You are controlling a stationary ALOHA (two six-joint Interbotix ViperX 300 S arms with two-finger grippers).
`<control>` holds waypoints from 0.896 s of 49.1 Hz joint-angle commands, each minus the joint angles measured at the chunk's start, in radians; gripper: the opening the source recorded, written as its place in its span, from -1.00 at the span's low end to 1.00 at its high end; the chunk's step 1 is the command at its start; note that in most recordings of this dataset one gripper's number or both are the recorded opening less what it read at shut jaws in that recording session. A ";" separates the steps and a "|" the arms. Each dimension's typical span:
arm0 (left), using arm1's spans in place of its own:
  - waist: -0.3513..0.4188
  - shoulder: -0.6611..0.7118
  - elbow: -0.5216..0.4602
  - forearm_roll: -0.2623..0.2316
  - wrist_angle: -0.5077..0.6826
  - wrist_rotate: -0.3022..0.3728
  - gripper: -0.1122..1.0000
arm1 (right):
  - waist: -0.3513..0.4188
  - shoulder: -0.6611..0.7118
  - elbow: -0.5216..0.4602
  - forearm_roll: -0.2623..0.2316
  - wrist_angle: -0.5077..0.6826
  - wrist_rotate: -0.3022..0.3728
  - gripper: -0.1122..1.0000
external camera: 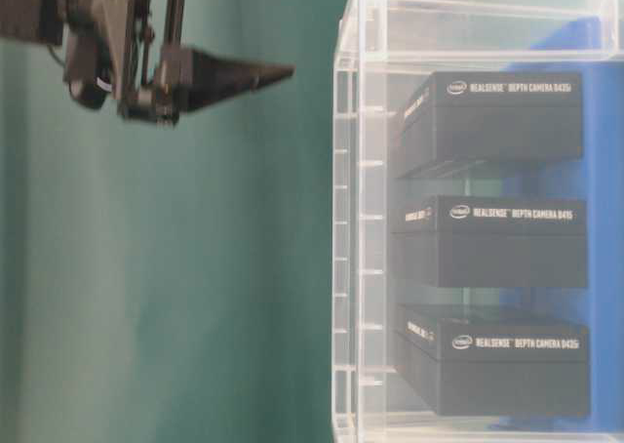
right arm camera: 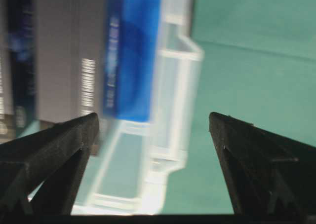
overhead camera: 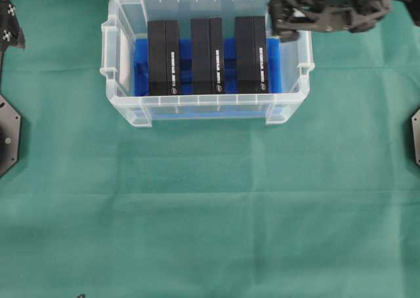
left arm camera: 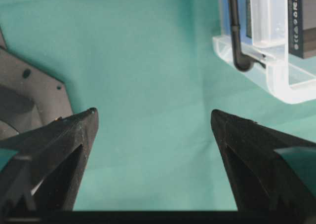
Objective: Take out the box from the case.
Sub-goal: 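Move the open right gripper over the middle black box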
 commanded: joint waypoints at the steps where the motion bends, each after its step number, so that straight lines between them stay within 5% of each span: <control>1: 0.003 0.003 -0.014 0.005 -0.005 0.000 0.91 | 0.015 0.018 -0.066 -0.002 -0.005 0.000 0.91; 44: 0.003 0.002 -0.017 0.005 -0.005 0.002 0.91 | 0.083 0.308 -0.411 0.018 -0.005 -0.002 0.91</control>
